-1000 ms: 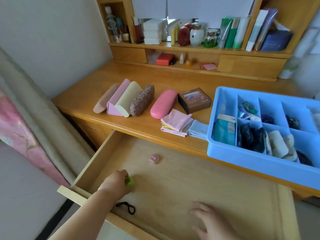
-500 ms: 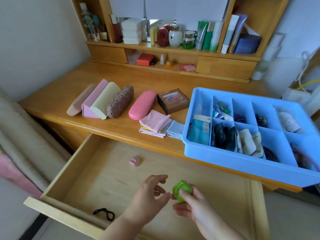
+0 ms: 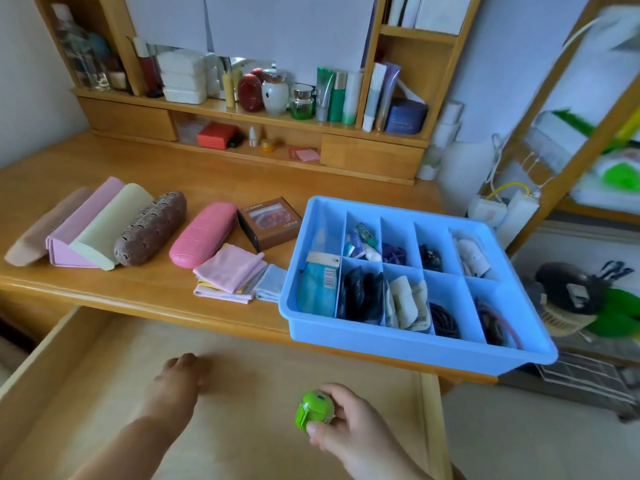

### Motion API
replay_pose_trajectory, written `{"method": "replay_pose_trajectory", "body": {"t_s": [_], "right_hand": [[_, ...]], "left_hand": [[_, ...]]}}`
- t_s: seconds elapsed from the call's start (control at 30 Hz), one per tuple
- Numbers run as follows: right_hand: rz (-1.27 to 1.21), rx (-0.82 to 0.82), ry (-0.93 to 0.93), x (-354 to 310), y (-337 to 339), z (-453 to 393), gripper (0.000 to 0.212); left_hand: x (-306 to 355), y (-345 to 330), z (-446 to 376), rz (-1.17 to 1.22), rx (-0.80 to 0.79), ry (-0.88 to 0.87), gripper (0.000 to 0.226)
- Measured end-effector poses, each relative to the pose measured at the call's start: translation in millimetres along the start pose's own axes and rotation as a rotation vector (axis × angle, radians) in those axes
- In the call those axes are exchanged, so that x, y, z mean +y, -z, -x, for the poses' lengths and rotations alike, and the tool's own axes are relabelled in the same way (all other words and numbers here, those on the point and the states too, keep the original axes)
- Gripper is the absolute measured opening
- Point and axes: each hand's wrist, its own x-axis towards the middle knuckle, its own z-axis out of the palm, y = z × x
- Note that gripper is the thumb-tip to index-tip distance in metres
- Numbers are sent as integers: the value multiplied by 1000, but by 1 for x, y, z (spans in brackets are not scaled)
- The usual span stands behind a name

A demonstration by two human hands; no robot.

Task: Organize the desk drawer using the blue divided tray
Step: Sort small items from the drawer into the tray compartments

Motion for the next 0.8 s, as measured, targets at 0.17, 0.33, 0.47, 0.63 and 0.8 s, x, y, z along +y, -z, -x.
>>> {"method": "replay_pose_trajectory", "body": {"t_s": [0.17, 0.33, 0.47, 0.63, 0.8], "right_hand": [[-27, -94, 206, -49, 23, 30, 36], [-90, 221, 441, -110, 88, 18, 31], [218, 605, 374, -131, 153, -41, 26], [579, 703, 174, -122, 182, -116, 39], [611, 718, 186, -121, 179, -130, 35]], "left_hand": [[54, 16, 44, 525, 2, 45, 32], [114, 25, 67, 1004, -32, 134, 10], [124, 22, 70, 1202, 54, 197, 19], [104, 20, 68, 1341, 89, 357, 8], [106, 21, 74, 1630, -52, 321, 18]]}}
